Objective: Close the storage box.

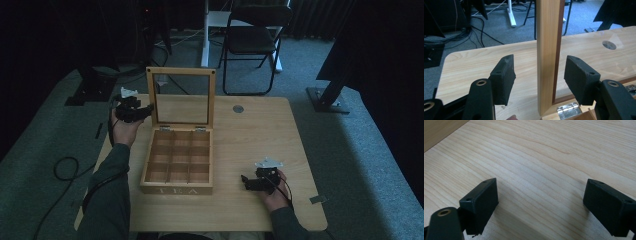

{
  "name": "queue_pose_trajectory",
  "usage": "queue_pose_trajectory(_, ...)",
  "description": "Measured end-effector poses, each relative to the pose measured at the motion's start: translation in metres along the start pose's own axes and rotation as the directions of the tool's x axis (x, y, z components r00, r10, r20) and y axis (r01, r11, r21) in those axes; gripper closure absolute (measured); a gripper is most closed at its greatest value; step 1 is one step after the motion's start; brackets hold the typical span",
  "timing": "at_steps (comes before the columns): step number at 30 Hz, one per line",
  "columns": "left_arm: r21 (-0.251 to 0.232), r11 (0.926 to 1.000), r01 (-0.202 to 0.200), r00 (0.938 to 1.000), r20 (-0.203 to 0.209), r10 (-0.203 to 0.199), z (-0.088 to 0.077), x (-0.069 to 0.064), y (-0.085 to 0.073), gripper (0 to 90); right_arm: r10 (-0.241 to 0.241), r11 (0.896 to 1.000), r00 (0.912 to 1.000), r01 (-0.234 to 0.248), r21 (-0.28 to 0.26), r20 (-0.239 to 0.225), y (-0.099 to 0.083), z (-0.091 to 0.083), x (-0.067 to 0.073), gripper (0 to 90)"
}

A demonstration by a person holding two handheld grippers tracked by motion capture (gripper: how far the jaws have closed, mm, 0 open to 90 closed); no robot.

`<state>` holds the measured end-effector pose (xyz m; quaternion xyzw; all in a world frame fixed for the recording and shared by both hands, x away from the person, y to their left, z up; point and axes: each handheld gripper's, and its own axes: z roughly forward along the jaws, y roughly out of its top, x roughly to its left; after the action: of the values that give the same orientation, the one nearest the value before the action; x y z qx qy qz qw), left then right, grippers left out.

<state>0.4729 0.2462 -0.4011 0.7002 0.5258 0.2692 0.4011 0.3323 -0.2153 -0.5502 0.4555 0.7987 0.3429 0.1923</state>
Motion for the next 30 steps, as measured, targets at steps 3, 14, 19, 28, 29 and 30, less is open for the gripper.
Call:
queue_pose_trajectory(3,0.012,0.9999,-0.009,0.9999,-0.005,0.009,0.005,-0.003,0.003,43.1,0.0,1.0,1.0,0.0,0.0,0.0,0.0,0.0,0.0,12.1)
queue_pose_trajectory(14,0.035,0.9994,-0.004,0.9995,-0.032,0.005,0.02,-0.009,0.007,51.9,0.0,1.0,1.0,0.0,0.0,0.0,0.0,0.0,0.0,12.1)
queue_pose_trajectory(19,0.031,0.9995,0.006,0.9996,-0.026,-0.005,0.023,-0.009,0.007,52.3,0.0,1.0,1.0,0.0,0.0,0.0,0.0,0.0,0.0,12.2)
queue_pose_trajectory(28,0.036,0.9991,-0.022,0.9995,-0.02,0.022,0.021,-0.012,0.012,63.1,0.0,1.0,1.0,0.0,0.0,0.0,0.0,0.0,0.0,12.2)
queue_pose_trajectory(29,0.034,0.9993,-0.014,0.9998,-0.017,0.015,0.02,-0.011,0.011,63.5,0.0,1.0,1.0,0.0,0.0,0.0,0.0,0.0,0.0,12.2)
queue_pose_trajectory(30,0.032,0.9994,-0.01,0.9998,-0.014,0.011,0.02,-0.011,0.011,63.8,0.0,1.0,1.0,0.0,0.0,0.0,0.0,0.0,0.0,12.1)
